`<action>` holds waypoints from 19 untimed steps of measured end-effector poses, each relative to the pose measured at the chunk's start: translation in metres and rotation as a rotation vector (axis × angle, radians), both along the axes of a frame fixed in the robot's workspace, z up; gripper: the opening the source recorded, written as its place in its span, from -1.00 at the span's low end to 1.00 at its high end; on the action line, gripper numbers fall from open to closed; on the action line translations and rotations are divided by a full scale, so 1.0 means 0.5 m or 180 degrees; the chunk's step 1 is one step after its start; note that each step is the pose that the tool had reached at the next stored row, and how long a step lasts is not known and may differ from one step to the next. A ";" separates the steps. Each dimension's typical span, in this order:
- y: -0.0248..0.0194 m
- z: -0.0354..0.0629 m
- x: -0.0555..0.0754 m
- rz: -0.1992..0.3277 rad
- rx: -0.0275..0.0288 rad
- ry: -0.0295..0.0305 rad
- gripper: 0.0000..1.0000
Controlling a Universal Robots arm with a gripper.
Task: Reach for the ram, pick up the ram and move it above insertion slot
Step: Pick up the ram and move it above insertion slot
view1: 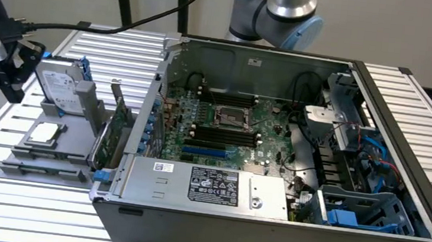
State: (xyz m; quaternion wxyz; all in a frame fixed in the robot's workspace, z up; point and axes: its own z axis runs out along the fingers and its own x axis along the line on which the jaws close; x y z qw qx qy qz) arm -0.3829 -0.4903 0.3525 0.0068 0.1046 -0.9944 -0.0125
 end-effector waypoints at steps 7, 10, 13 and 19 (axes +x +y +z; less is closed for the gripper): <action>0.0000 -0.011 0.000 0.0408 0.0000 0.0000 -0.79; 0.0002 -0.015 0.000 0.0579 0.0000 0.0000 -0.79; 0.0001 -0.020 0.000 0.0754 0.0000 0.0000 -0.79; 0.0000 -0.029 0.000 0.1101 0.0000 0.0000 -0.79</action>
